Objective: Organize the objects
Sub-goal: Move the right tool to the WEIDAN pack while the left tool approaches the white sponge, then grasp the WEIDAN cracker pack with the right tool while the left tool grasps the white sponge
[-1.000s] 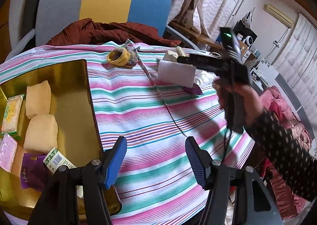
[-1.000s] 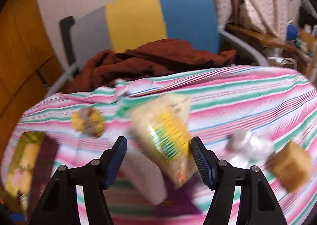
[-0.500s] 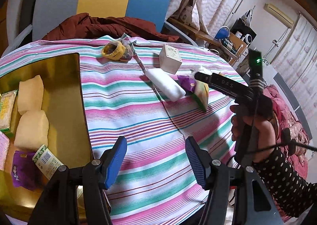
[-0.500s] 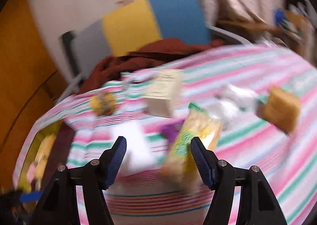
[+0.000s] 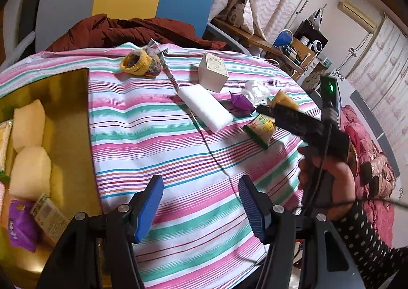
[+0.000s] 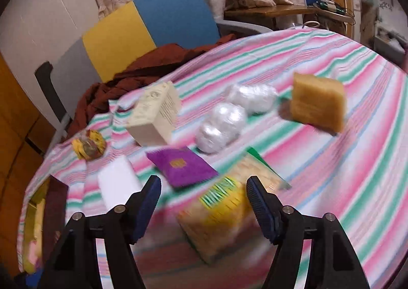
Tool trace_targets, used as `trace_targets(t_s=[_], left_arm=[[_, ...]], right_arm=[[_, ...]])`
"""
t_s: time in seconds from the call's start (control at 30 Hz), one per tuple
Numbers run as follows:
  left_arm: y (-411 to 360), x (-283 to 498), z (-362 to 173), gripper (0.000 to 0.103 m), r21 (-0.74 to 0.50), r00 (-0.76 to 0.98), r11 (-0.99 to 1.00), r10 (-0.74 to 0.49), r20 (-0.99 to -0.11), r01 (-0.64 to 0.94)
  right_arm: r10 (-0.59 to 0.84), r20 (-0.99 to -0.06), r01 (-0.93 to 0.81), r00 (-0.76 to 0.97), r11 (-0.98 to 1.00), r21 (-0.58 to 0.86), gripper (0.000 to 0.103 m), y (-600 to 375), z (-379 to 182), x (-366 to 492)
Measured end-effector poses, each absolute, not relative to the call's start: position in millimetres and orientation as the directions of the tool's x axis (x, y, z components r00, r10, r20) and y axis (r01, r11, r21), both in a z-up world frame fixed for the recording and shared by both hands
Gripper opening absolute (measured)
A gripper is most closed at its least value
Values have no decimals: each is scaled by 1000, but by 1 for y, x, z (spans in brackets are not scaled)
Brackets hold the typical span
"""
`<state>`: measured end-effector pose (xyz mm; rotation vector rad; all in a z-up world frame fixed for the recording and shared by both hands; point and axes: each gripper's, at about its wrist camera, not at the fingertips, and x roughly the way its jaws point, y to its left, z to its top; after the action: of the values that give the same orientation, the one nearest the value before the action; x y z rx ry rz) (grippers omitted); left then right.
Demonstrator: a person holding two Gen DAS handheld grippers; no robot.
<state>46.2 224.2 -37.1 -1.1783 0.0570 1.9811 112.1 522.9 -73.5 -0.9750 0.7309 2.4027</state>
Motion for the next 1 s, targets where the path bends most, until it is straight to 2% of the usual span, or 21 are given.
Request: trace_targets(t_s=[0.13, 0.3, 0.43, 0.47, 0.5, 0.53, 0.7, 0.9, 1.0], left_arm=[[234, 42, -39, 62, -356, -226, -668, 621, -751, -653], [245, 44, -40, 62, -365, -208, -656, 627, -751, -660], [249, 46, -37, 62, -355, -209, -652, 625, -752, -670], [250, 45, -36, 62, -355, -210, -653, 625, -752, -669], [250, 44, -36, 62, -357, -209, -653, 625, -752, -668], [251, 41, -36, 62, -360, -207, -654, 625, -752, -665], [269, 23, -38, 62, -381, -199, -672, 619, -760, -635], [317, -12, -54, 63, -390, -196, -741, 566, -801, -546], [344, -25, -61, 69, -333, -225, -776, 511, -830, -535]], right_arm=[[227, -778, -616, -586, -749, 246, 70, 521, -82, 121], [178, -792, -635, -584, -708, 309, 72, 522, -92, 114], [216, -807, -634, -550, -737, 236, 72, 516, -96, 92], [234, -809, -637, -540, -742, 210, 68, 516, -97, 89], [244, -808, -637, -537, -744, 199, 59, 517, -97, 89], [247, -806, -635, -537, -747, 195, 58, 519, -97, 90], [277, -783, -630, -557, -755, 181, 39, 534, -92, 111], [317, -738, -623, -595, -762, 175, 39, 543, -97, 120], [328, -705, -606, -629, -774, 180, 40, 540, -101, 123]])
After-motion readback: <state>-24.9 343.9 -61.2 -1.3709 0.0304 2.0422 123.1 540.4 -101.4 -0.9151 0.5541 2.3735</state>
